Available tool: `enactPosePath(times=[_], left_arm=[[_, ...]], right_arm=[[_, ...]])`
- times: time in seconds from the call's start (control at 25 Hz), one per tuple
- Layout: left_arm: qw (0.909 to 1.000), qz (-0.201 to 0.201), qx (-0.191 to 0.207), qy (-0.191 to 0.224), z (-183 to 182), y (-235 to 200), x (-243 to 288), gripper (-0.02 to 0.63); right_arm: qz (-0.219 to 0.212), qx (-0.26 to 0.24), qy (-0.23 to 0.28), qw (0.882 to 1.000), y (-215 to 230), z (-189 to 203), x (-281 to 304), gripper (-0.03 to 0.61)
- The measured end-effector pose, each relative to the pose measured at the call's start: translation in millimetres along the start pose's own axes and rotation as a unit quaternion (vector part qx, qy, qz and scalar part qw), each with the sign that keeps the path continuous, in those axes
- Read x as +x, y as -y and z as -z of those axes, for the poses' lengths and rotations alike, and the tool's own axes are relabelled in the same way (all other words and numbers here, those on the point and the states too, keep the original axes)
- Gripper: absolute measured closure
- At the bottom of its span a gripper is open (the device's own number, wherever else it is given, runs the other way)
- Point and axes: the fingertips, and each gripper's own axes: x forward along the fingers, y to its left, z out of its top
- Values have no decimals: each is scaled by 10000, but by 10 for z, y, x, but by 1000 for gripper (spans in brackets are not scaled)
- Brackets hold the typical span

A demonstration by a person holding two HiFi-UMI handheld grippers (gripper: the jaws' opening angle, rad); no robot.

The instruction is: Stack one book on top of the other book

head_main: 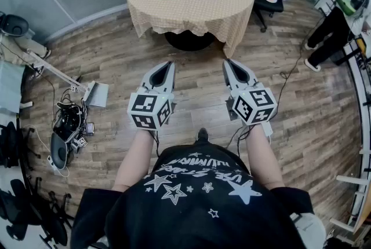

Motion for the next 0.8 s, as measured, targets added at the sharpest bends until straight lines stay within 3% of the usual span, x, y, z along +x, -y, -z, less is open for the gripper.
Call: enactPosePath(times=[0.8], left_arm=[[9997, 81, -49, -221, 157, 10, 83, 604]], right_arm=[[-62, 123, -137, 9998, 21, 154, 89, 552]])
